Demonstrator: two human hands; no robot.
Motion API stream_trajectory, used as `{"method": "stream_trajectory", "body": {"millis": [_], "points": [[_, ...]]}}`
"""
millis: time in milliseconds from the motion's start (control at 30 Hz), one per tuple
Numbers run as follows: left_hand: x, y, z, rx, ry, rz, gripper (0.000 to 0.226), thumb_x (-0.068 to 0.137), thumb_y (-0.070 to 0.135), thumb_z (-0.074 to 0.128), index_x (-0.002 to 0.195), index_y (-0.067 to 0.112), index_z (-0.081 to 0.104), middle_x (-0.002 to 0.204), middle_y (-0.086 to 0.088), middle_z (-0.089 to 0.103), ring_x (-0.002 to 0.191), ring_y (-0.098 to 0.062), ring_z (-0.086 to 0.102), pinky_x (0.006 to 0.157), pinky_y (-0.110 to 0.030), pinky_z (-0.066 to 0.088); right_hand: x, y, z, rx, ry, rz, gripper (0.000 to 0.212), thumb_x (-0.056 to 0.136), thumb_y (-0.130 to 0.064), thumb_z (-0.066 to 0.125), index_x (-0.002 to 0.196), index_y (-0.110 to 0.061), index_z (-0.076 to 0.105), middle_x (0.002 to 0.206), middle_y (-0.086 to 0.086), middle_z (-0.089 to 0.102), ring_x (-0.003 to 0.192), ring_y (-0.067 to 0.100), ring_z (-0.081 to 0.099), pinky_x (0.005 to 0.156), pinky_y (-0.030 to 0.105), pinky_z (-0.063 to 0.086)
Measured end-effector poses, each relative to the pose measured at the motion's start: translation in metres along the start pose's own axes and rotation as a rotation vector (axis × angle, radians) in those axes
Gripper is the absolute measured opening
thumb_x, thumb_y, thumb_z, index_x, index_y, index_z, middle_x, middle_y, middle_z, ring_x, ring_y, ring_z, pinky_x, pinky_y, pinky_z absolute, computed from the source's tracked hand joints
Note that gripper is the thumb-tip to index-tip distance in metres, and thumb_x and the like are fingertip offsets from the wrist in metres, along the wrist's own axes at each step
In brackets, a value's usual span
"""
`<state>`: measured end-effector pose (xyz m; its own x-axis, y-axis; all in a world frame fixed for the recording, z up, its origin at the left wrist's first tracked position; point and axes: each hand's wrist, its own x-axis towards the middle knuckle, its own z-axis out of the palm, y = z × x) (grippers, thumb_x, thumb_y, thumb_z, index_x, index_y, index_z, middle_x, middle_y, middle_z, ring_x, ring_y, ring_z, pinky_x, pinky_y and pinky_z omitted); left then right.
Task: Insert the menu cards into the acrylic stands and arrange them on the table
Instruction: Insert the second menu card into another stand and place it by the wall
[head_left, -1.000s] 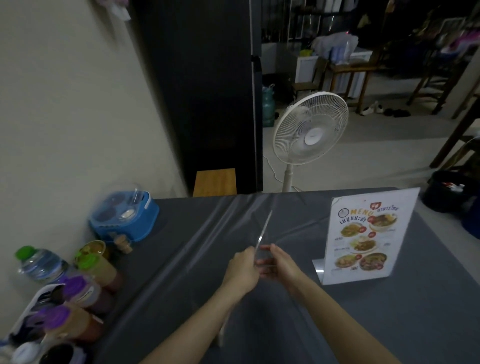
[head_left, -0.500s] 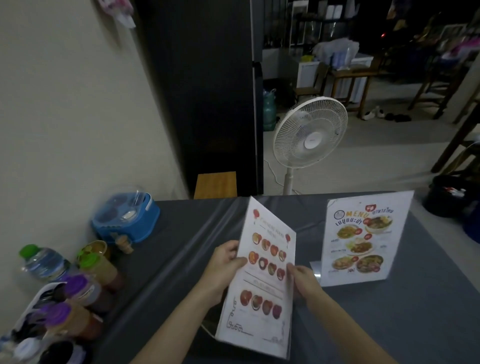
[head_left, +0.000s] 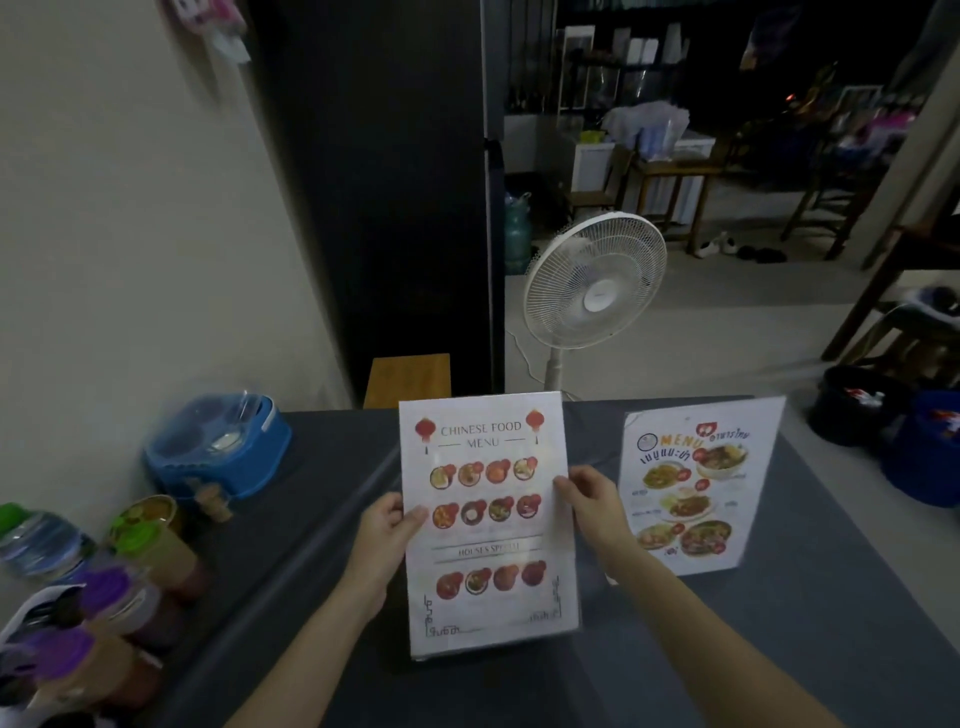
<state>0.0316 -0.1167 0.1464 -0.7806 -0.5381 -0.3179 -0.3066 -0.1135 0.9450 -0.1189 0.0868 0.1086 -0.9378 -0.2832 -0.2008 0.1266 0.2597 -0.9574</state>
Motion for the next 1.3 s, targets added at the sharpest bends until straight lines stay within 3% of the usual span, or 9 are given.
{"method": "stream_trajectory", "body": {"millis": [267,333,467,600,800,1100,1300], "points": [[0.025,-0.007,0.006,0.015,0.012,0.082,0.015,0.092,0.01,0.06,0.104,0.002,0.063,0.101,-0.008,0.074,0.095,-0.023,0.072,0.075,-0.034,0.058,0.003,0.004,-0.007,0.03,0.053,-0.059,0.011,0.092,-0.021,0.056,0.094,-0.012,0.061,0.099,0.008,0.07,0.093,0.026,0.067,0.087,0.049,0.056],[0.032,-0.009,0.007,0.054,0.008,0.102,0.014,0.092,0.007,0.06,0.103,0.0,0.064,0.102,-0.009,0.074,0.097,-0.024,0.07,0.081,-0.039,0.058,0.005,0.006,-0.009,0.035,0.061,-0.058,0.012,0.092,-0.022,0.056,0.096,-0.012,0.061,0.1,0.008,0.07,0.093,0.026,0.067,0.087,0.049,0.056],[0.04,-0.014,0.009,0.096,0.004,0.129,0.012,0.091,0.006,0.06,0.101,0.003,0.066,0.101,-0.007,0.073,0.097,-0.021,0.069,0.079,-0.033,0.057,0.005,0.008,-0.009,0.041,0.066,-0.049,0.013,0.092,-0.019,0.056,0.098,-0.009,0.06,0.1,0.009,0.07,0.094,0.026,0.067,0.086,0.047,0.056],[0.05,-0.02,0.009,0.172,-0.002,0.144,0.007,0.09,0.009,0.061,0.094,0.005,0.067,0.097,-0.005,0.075,0.095,-0.02,0.07,0.087,-0.042,0.057,0.007,0.017,-0.011,0.014,0.07,-0.028,0.011,0.092,-0.017,0.056,0.098,-0.007,0.06,0.099,0.008,0.069,0.094,0.024,0.067,0.086,0.045,0.056],[0.054,-0.018,0.011,0.264,-0.034,0.168,0.007,0.09,0.013,0.063,0.095,0.01,0.066,0.097,-0.001,0.074,0.093,-0.015,0.07,0.085,-0.037,0.058,0.008,0.016,-0.015,0.074,0.088,-0.03,0.021,0.092,-0.023,0.056,0.106,-0.007,0.059,0.105,0.008,0.068,0.099,0.024,0.065,0.083,0.038,0.055],[0.055,0.01,0.012,0.136,-0.01,0.313,0.009,0.09,0.014,0.063,0.097,0.011,0.068,0.093,0.0,0.075,0.086,-0.006,0.072,0.07,-0.022,0.055,0.012,-0.016,-0.012,0.122,0.147,-0.131,0.02,0.093,-0.022,0.056,0.105,-0.007,0.059,0.1,0.004,0.068,0.094,0.019,0.065,0.081,0.036,0.056],[0.058,0.0,0.011,0.208,0.028,0.331,0.01,0.09,0.017,0.064,0.096,0.01,0.07,0.093,0.001,0.076,0.085,-0.005,0.072,0.071,-0.023,0.058,0.014,-0.004,-0.012,0.031,0.129,-0.115,0.019,0.093,-0.026,0.056,0.098,-0.009,0.061,0.097,0.006,0.069,0.091,0.021,0.067,0.081,0.042,0.058]]}}
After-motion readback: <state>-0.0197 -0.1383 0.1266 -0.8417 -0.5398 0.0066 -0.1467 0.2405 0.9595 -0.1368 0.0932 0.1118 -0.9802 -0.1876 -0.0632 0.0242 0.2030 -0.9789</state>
